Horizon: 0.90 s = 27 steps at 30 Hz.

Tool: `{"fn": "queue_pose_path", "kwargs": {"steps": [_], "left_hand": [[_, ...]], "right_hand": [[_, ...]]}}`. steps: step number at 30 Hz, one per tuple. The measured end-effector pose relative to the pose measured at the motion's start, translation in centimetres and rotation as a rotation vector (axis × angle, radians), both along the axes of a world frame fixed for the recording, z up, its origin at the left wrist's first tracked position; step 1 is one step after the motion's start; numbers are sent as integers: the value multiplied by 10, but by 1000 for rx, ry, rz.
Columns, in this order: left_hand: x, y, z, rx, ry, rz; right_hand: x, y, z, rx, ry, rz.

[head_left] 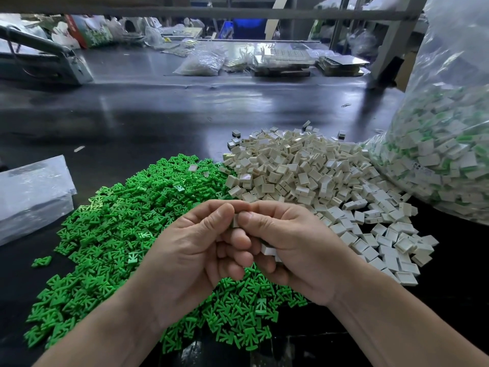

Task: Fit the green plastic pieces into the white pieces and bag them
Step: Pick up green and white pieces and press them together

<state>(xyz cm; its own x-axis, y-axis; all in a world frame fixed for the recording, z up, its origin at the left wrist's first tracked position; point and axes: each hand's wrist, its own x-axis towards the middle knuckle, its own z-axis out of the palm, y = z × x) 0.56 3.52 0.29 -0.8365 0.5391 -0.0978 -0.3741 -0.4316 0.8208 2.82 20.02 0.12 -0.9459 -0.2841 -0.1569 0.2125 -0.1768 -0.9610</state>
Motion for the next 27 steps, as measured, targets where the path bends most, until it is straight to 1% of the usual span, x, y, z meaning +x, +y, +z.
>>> {"fn": "queue_pose_path", "kwargs": {"steps": [4, 8, 13, 21, 24, 27], "left_hand": [[2, 2, -2, 51, -4, 23], [0, 0, -4, 115, 13, -39], [1, 3, -2, 8, 25, 52], [3, 6, -2, -14, 58, 96], [1, 6, -4, 13, 65, 82], [-6, 1, -4, 7, 90, 57]], "right_hand": [[0, -1, 1, -31, -9, 0], [-1, 0, 3, -77, -14, 21], [-1, -2, 0, -37, -19, -1], [-1, -6, -1, -50, -38, -20], [-2, -8, -1, -124, -50, -19], [-5, -5, 1, -335, -134, 35]]}}
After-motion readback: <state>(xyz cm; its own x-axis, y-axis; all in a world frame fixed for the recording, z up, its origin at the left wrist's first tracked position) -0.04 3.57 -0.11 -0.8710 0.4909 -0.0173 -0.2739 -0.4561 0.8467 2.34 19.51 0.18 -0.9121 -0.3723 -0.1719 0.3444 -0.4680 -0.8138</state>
